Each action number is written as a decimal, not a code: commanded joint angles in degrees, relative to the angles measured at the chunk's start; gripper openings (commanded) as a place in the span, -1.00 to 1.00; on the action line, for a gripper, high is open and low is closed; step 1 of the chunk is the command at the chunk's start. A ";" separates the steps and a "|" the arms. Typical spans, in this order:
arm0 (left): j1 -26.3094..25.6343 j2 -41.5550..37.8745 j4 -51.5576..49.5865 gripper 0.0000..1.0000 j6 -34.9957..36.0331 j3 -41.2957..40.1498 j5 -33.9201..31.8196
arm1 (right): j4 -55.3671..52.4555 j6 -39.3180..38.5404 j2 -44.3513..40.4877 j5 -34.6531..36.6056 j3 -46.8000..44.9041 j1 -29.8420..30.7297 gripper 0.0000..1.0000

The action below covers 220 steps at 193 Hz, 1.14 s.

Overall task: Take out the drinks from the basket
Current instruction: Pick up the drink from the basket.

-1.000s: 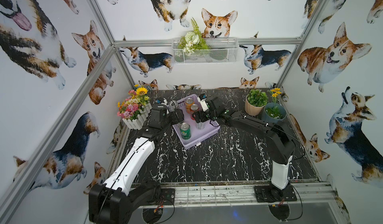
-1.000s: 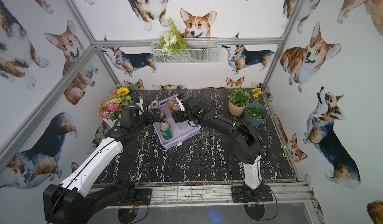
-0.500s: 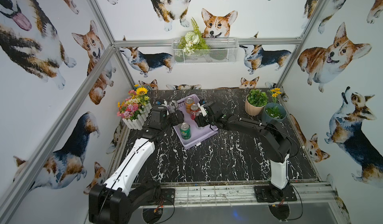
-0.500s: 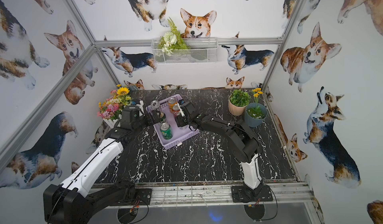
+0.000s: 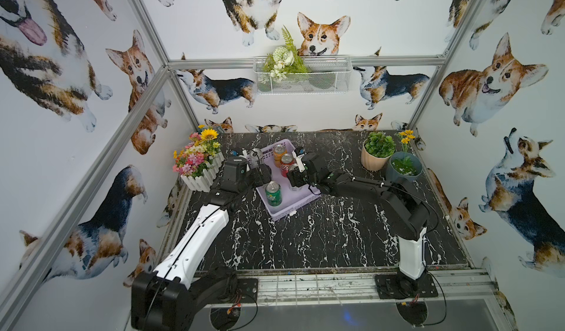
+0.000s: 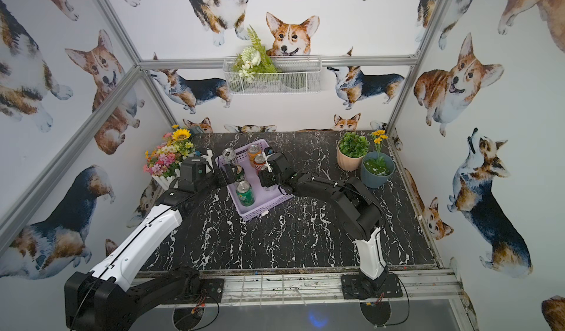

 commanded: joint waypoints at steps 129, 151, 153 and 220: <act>0.01 0.05 0.96 1.00 0.66 0.14 1.05 | 0.97 -1.87 -0.95 -3.35 6.19 0.10 -1.00; -0.04 0.05 0.87 1.00 0.71 0.41 1.30 | -1.83 -2.57 -3.52 -1.80 9.46 -0.71 -1.00; -0.02 0.05 0.88 1.00 0.72 0.48 1.38 | -2.07 -2.57 -3.86 -1.64 9.60 -0.93 -1.00; -0.04 -0.04 2.93 1.00 0.12 0.50 3.32 | -5.30 -1.31 -21.05 13.97 -0.87 -9.69 -1.00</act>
